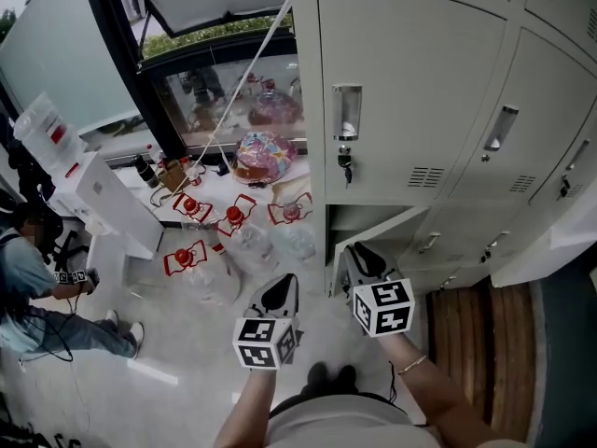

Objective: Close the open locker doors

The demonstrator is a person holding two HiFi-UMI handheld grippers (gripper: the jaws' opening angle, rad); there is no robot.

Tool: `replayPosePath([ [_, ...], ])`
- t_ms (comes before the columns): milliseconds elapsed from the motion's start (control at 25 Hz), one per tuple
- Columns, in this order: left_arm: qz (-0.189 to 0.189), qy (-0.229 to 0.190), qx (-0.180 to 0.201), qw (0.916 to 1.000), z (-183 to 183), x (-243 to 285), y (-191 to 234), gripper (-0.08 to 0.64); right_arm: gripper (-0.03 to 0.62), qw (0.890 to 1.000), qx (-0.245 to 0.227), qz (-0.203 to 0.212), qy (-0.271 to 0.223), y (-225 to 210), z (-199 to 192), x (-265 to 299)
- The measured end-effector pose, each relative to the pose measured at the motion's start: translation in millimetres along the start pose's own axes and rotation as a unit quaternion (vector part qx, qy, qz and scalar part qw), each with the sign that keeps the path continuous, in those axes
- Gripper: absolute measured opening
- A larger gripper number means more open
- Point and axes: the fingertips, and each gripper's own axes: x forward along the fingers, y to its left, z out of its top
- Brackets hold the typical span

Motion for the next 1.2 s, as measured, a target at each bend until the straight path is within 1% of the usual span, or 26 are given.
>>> replayPosePath([
  [160,0.003,0.005,0.000,1.0000,-1,5,8,0.020,0.051,1.000,-0.010,-0.009,0.006,-5,2,17],
  [440,0.006,0.005,-0.003,1.0000,2,14,23,0.020,0.051,0.999,-0.001,-0.024,0.033,-16,-7,43],
  [840,0.007,0.008,-0.006,0.9999,6,30,33,0.020,0.049,0.998,-0.015,-0.036,0.044,-27,-3,72],
  [1200,0.011,0.008,-0.010,0.9999,8,37,42,0.020,0.049,0.998,-0.014,-0.047,0.049,-37,0,93],
])
